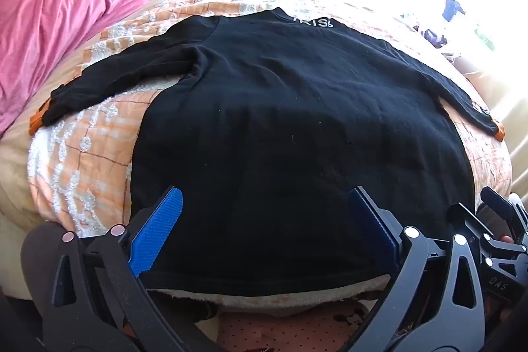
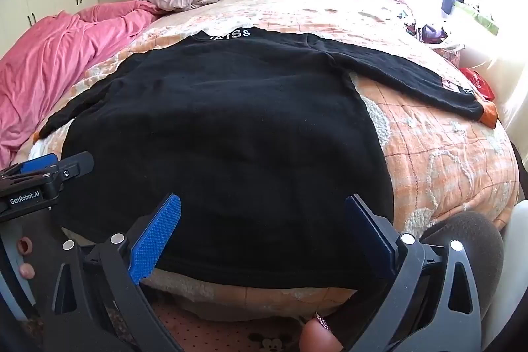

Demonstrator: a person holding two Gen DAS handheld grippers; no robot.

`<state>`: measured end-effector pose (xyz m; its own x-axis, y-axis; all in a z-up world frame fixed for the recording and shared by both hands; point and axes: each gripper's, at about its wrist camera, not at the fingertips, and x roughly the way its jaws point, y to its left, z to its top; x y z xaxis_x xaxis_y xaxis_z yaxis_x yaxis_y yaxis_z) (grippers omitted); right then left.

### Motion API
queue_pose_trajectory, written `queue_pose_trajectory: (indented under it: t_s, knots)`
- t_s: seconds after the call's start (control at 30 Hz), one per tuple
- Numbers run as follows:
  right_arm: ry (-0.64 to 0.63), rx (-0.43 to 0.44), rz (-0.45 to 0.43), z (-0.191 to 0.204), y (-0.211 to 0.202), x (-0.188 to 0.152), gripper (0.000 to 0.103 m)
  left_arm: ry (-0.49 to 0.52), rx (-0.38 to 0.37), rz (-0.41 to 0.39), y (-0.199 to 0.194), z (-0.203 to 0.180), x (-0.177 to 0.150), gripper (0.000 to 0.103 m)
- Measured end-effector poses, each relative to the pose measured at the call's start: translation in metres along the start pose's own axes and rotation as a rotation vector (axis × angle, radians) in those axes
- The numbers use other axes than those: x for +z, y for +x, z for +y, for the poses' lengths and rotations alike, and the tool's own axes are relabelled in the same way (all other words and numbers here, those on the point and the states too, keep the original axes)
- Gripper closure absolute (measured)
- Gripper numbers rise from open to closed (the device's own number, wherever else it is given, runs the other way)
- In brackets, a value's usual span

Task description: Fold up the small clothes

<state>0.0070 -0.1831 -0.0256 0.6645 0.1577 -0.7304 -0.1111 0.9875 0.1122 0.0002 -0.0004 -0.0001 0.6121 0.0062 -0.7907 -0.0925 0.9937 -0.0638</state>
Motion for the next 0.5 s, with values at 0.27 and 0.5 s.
queue_pose_trajectory:
  t_s: [0.27,0.5]
  knots:
    - [-0.016,0.005,0.000,0.000,0.001,-0.004,0.004,-0.010,-0.004,-0.009,-0.003,0.001,0.001,0.009]
    - [-0.025,0.001,-0.015,0.009,-0.004,0.000,0.004,0.000,-0.003,-0.005,0.001,-0.002,-0.003,0.009]
